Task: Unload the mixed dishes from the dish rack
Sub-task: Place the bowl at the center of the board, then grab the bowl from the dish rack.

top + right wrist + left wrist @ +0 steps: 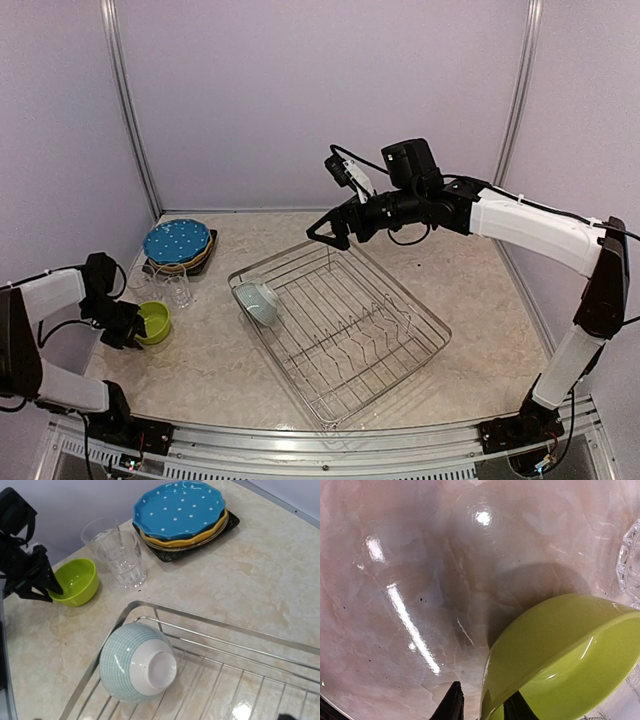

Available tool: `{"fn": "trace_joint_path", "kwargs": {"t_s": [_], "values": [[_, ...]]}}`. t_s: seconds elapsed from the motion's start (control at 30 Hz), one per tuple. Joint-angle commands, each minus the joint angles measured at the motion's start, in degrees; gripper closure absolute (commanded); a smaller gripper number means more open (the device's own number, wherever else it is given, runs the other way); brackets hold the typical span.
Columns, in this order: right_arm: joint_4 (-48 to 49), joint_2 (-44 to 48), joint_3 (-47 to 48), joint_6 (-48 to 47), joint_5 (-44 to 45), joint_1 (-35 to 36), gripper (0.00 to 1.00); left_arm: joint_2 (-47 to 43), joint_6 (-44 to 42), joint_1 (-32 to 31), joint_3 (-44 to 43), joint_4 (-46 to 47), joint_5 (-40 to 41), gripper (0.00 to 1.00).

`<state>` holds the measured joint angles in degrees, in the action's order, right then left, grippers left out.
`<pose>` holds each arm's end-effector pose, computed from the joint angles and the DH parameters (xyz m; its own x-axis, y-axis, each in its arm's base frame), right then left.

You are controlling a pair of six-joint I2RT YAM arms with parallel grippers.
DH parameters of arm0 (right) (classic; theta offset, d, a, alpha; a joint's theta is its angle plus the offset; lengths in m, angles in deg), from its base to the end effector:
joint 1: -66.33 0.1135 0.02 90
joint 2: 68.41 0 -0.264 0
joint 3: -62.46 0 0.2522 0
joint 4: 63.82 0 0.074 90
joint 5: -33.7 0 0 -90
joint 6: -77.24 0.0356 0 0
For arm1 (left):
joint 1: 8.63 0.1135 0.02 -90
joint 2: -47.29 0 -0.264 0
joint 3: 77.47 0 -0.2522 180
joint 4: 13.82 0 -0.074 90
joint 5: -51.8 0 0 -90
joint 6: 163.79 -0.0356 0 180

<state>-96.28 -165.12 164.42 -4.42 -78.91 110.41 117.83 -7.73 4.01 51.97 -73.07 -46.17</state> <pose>0.2757 0.2860 0.3499 -0.4538 -0.2530 -0.8544 -0.8308 0.4669 0.3029 0.1860 0.0366 0.1689 -0.2140 -0.9756 0.0487 -0.9538 0.1979 -0.2261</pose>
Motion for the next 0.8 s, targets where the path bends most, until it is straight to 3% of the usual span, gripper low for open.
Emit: {"fn": "trace_joint_path", "kwargs": {"t_s": [0.0,0.2,0.5,0.77], "values": [[-2.05,1.26,-0.93,-0.92,0.73,-0.39,0.01,-2.2,-0.28,0.47,0.06,-1.81,0.04,0.63],[-3.64,-0.1,-0.53,-1.35,0.7,-0.39,0.01,-10.54,-0.77,0.47,-3.38,-8.92,2.74,0.41],[-6.71,-4.65,3.42,-1.09,-2.38,-0.38,0.04,-17.18,-8.96,-0.86,-13.9,-16.51,3.79,0.35],[-7.72,-6.83,5.32,-0.76,-4.1,-0.41,0.04,-13.64,-20.93,-14.76,-30.66,-17.45,9.1,0.27]]}}
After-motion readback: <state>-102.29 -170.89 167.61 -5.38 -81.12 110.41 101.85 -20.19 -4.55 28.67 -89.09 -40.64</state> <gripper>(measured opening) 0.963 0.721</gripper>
